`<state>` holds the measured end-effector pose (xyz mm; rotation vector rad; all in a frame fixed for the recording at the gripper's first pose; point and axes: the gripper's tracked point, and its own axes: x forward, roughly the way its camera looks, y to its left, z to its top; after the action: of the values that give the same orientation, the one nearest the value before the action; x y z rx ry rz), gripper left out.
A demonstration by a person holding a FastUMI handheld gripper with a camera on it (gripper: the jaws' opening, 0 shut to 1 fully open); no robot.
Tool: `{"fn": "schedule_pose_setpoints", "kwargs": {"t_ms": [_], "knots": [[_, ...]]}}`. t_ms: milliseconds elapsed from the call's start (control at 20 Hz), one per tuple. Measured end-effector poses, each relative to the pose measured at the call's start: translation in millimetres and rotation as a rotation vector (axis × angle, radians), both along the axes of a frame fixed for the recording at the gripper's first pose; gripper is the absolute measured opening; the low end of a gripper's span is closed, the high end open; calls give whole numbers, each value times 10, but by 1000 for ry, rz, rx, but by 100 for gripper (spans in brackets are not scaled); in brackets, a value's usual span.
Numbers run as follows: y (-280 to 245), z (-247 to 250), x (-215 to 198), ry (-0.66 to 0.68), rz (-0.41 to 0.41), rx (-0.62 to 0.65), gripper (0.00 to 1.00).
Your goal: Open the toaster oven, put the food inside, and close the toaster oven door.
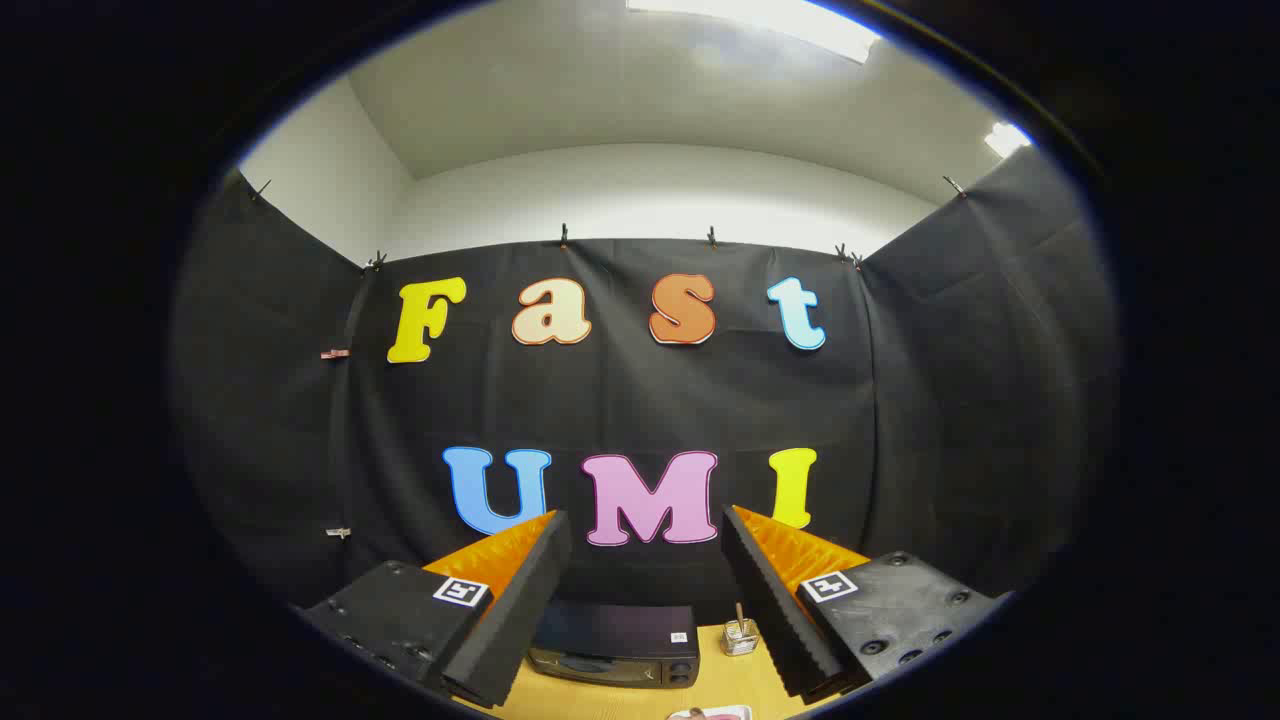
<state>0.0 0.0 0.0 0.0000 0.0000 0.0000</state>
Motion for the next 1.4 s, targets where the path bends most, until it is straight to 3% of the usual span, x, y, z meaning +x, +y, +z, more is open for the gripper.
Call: {"fn": "schedule_pose_setpoints", "kwargs": {"t_ms": [1000, 1400], "knots": [[-16, -175, 53, 23, 0, -15, 97], [229, -498, 311, 52, 33, 7, 97]]}}
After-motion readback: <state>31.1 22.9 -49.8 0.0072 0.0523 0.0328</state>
